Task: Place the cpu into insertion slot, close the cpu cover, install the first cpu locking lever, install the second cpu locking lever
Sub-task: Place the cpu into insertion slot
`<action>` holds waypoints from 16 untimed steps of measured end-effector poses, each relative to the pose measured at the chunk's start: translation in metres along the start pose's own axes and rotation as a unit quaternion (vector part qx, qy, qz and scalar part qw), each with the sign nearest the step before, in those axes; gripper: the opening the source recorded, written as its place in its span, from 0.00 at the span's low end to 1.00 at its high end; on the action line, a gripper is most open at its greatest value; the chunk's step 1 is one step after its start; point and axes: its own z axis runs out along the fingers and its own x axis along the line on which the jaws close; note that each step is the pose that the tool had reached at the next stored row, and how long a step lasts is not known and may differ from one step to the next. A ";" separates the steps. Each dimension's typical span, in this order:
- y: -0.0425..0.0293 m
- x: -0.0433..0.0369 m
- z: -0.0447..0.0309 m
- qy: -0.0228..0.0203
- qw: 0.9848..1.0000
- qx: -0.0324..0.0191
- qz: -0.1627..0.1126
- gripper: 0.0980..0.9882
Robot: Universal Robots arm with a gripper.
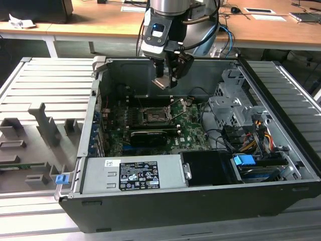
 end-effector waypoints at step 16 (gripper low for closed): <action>-0.0007 -0.0001 0.0080 -0.008 0.996 -0.002 0.090 0.49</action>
